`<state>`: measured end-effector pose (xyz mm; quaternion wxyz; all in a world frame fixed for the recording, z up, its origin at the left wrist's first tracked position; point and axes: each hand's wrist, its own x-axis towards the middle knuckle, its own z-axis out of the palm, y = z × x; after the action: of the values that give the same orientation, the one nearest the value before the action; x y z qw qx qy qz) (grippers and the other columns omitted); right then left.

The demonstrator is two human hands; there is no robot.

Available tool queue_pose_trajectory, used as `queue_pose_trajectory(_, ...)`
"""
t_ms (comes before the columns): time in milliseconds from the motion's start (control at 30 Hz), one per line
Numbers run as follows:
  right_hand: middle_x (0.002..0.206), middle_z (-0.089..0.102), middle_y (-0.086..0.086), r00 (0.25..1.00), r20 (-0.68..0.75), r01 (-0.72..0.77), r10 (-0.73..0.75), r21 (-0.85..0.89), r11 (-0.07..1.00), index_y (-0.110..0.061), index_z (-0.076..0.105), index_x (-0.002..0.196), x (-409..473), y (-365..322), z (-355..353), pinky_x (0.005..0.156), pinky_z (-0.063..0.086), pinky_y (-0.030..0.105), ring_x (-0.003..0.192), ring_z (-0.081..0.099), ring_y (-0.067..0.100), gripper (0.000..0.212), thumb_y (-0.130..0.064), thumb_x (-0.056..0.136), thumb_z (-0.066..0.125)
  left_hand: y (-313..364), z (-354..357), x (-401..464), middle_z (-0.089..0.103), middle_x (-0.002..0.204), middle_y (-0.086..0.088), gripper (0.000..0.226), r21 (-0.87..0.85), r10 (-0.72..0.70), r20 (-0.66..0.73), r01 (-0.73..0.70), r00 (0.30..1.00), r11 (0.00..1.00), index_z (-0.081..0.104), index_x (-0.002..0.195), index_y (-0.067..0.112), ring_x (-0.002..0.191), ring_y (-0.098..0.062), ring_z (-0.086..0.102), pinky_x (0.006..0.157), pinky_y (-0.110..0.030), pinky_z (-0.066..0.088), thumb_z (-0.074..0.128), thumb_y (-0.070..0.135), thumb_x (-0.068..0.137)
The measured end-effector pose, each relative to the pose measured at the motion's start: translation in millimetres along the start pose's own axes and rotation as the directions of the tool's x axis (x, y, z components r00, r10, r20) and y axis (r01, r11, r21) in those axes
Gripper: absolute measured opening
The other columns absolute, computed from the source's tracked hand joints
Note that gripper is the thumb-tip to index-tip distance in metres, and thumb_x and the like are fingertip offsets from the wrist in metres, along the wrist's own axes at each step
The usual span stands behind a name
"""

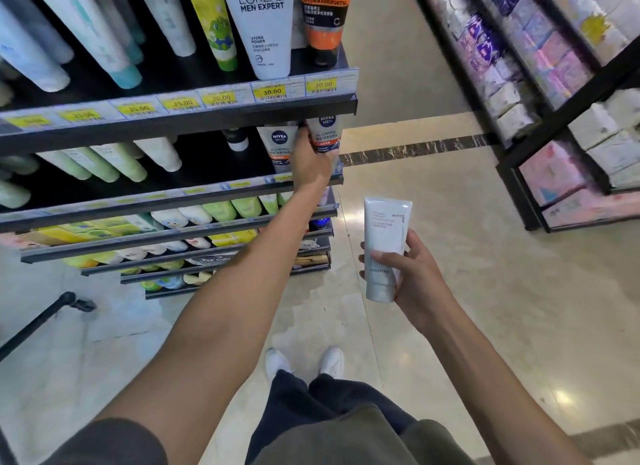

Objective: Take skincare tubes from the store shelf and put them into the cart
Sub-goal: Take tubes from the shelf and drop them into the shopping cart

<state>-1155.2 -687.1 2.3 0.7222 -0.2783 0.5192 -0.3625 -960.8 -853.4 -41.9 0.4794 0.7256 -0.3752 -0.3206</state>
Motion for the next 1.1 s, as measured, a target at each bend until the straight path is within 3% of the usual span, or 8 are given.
queue_pose_trajectory(133, 0.125, 0.070, 0.013, 1.000, -0.004, -0.015, 0.015, -0.008, 1.000, -0.030, 0.060, 0.128, -6.0, 4.9, -4.2, 0.087, 0.061, 0.054, 0.100, 0.071, 0.032, 0.055, 0.005, 0.087, 0.069, 0.4, 5.7, 5.3, 0.066, 0.129, -0.005, 0.047, 0.030, 0.026, -0.006, -0.026, 1.000, 0.999, 0.056, 0.124, 0.013, 0.123, -0.023, 0.061, 0.109, -0.043, 0.047, 0.080, 0.011, 0.084)
queue_pose_trajectory(300, 0.123, 0.070, 0.016, 1.000, -0.012, -0.021, 0.021, -0.009, 1.000, -0.027, 0.060, 0.129, -11.2, 11.6, -7.3, 0.088, 0.060, 0.055, 0.099, 0.072, 0.033, 0.055, 0.006, 0.086, 0.069, -8.2, 9.1, 12.1, 0.066, 0.130, -0.007, 0.046, 0.075, 0.064, 0.014, -0.065, 0.998, 0.995, 0.056, 0.126, 0.009, 0.123, -0.024, 0.061, 0.102, -0.028, 0.042, 0.079, 0.010, 0.086)
queue_pose_trajectory(567, 0.126, 0.069, 0.015, 0.999, -0.023, -0.023, 0.023, 0.001, 1.000, -0.027, 0.058, 0.132, -8.4, 15.3, -7.5, 0.090, 0.060, 0.056, 0.110, 0.069, 0.041, 0.058, 0.006, 0.086, 0.070, -22.4, 12.8, 20.3, 0.067, 0.127, -0.013, 0.049, 0.209, 0.069, 0.023, -0.072, 0.997, 0.975, 0.055, 0.123, 0.006, 0.121, -0.032, 0.063, 0.105, -0.044, 0.051, 0.082, 0.012, 0.083)
queue_pose_trajectory(833, 0.125, 0.070, 0.013, 1.000, -0.003, -0.003, 0.003, 0.017, 1.000, -0.029, 0.061, 0.130, -5.5, 15.2, -6.4, 0.095, 0.056, 0.062, 0.102, 0.070, 0.036, 0.057, 0.005, 0.085, 0.071, -22.0, 14.0, 19.3, 0.064, 0.133, -0.014, 0.051, 0.208, 0.051, 0.034, -0.057, 0.998, 0.976, 0.051, 0.130, 0.006, 0.126, -0.031, 0.059, 0.107, -0.043, 0.049, 0.078, 0.012, 0.087)
queue_pose_trajectory(1100, 0.128, 0.069, 0.015, 1.000, 0.012, 0.010, -0.011, 0.042, 0.999, -0.025, 0.060, 0.132, -3.5, 17.3, -6.8, 0.098, 0.053, 0.064, 0.116, 0.065, 0.044, 0.065, -0.003, 0.074, 0.078, -19.9, 11.1, 21.7, 0.067, 0.123, -0.014, 0.039, 0.230, -0.016, 0.003, 0.015, 1.000, 0.973, 0.058, 0.119, 0.006, 0.116, -0.032, 0.064, 0.095, -0.042, 0.055, 0.077, 0.013, 0.086)
